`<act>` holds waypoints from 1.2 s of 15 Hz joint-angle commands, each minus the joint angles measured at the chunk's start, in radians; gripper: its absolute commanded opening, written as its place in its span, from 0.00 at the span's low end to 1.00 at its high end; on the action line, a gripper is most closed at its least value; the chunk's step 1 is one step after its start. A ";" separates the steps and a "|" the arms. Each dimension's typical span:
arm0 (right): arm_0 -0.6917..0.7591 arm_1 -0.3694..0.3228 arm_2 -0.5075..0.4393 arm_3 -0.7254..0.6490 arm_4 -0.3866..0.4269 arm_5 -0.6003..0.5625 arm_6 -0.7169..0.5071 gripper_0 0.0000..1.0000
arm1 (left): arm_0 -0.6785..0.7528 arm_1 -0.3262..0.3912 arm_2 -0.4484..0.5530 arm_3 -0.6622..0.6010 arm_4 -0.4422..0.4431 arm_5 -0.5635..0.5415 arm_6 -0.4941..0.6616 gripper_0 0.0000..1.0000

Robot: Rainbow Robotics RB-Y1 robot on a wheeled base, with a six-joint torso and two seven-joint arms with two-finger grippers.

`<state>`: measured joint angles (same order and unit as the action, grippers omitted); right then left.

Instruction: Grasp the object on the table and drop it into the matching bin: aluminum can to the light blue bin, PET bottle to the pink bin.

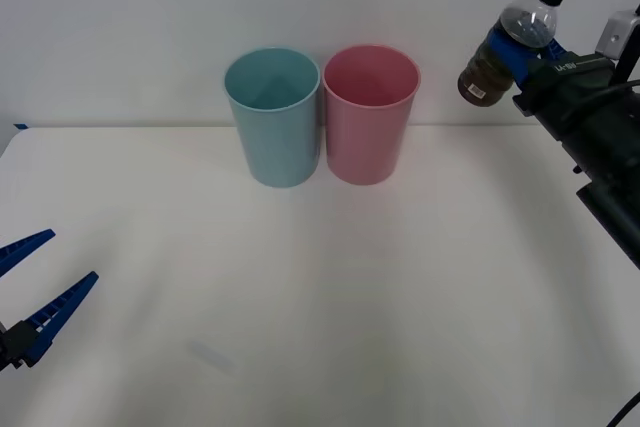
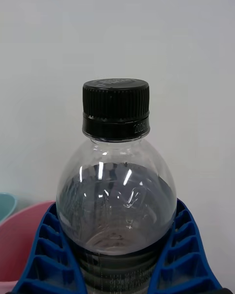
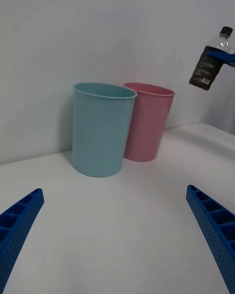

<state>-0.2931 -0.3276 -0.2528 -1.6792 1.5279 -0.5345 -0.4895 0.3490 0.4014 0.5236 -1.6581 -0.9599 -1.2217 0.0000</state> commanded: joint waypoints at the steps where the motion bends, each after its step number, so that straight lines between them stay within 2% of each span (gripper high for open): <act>1: -0.037 -0.014 0.015 -0.020 0.005 -0.044 -0.063 0.00 | 0.000 0.000 0.000 0.000 0.000 0.000 0.000 1.00; 4: -0.116 -0.014 0.030 0.004 0.057 -0.099 -0.083 0.00 | 0.000 0.000 0.000 0.000 0.000 0.000 0.000 1.00; 7: -0.216 -0.014 0.066 0.096 0.107 -0.120 -0.092 0.00 | 0.000 0.000 0.000 0.000 0.000 0.000 0.000 1.00; 11: -0.354 -0.014 0.095 0.254 0.144 -0.154 -0.098 0.00 | 0.000 0.000 0.000 0.000 0.000 0.000 0.000 1.00; 18: -0.572 -0.014 0.152 0.575 0.163 -0.157 -0.067 0.00 | 0.000 0.000 0.000 0.000 0.000 0.000 0.000 1.00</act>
<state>-0.8432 -0.3421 -0.1063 -1.1381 1.6903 -0.6921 -0.5605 0.3490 0.4014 0.5236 -1.6581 -0.9599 -1.2217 0.0000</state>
